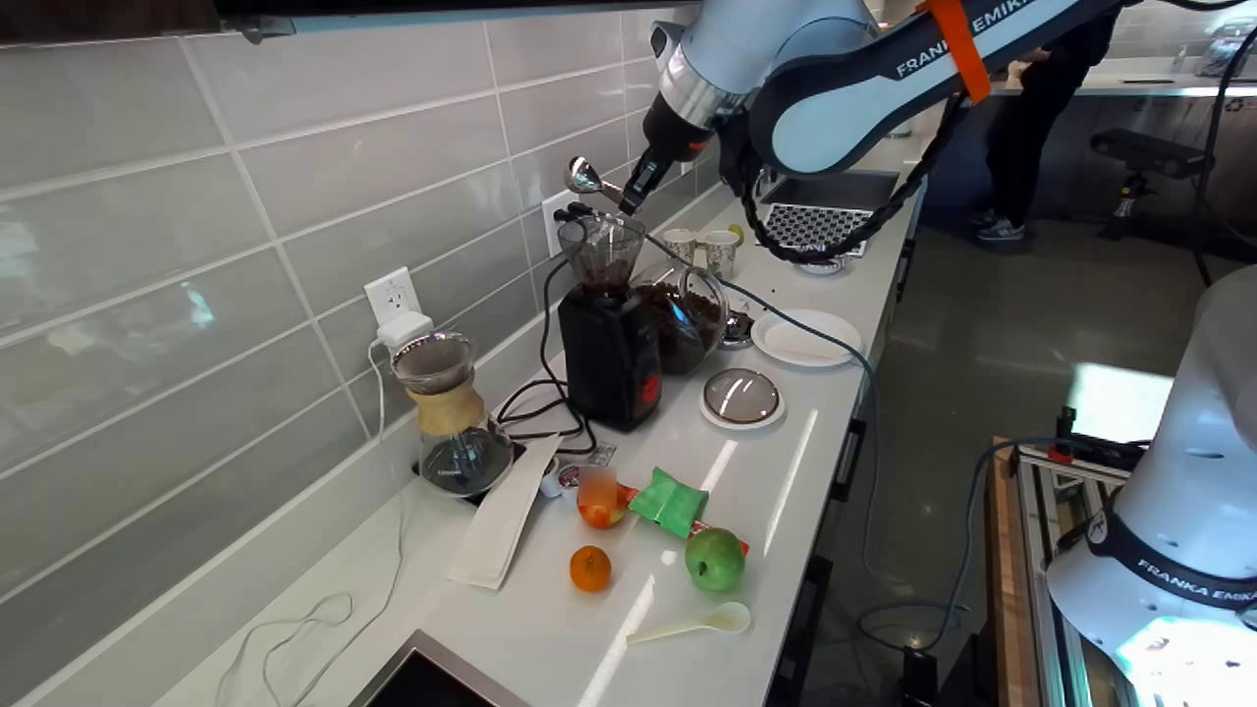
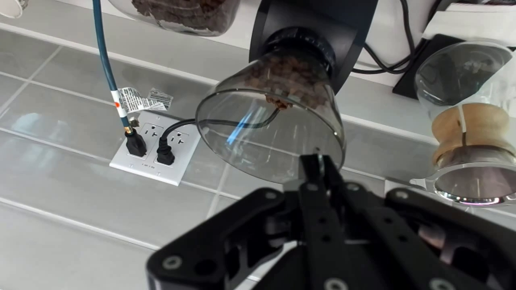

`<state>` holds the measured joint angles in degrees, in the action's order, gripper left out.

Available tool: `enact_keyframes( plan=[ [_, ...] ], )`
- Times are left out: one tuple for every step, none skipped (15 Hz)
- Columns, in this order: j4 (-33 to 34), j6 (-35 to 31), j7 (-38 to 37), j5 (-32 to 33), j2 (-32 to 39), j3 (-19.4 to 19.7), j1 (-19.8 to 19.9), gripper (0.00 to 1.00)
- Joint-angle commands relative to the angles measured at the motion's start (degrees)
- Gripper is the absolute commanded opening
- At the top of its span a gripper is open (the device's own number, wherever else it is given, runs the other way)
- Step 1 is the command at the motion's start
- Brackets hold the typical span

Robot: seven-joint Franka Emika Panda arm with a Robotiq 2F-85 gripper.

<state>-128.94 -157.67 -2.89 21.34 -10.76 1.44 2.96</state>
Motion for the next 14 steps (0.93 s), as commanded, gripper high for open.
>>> enact_keyframes(
  plan=[
    [-3.4,-2.9,2.9,-4.1,-2.6,0.7,0.0,0.01],
    [-3.8,-3.3,3.3,-4.9,-2.9,0.9,0.0,0.01],
    [-4.3,-3.4,3.4,-5.5,-3.3,1.0,0.1,0.01],
    [-4.8,-3.8,3.8,-6.5,-3.7,1.2,-0.1,0.01],
    [-5.3,-4.1,4.4,-7.6,-4.0,1.5,-0.3,0.01],
    [-5.7,-4.2,4.6,-8.4,-4.4,1.6,-0.2,0.01],
    [-6.1,-4.5,4.9,-9.3,-4.7,1.8,-0.3,0.01],
    [-6.4,-4.8,5.3,-9.9,-5.0,2.0,-0.2,0.01],
    [-6.7,-4.8,5.8,-10.8,-5.2,2.3,-0.4,0.01],
    [-6.9,-4.8,6.6,-12.0,-5.4,2.7,-0.8,0.01],
    [-7.2,-4.9,7.4,-12.9,-5.7,3.0,-1.0,0.01],
    [-7.5,-4.9,9.0,-14.9,-5.9,3.7,-1.8,0.01],
    [-7.6,-4.9,10.6,-16.7,-6.1,4.4,-2.5,0.01],
    [-7.3,-4.7,10.1,-16.5,-5.8,4.1,-1.8,0.01]
  ],
)
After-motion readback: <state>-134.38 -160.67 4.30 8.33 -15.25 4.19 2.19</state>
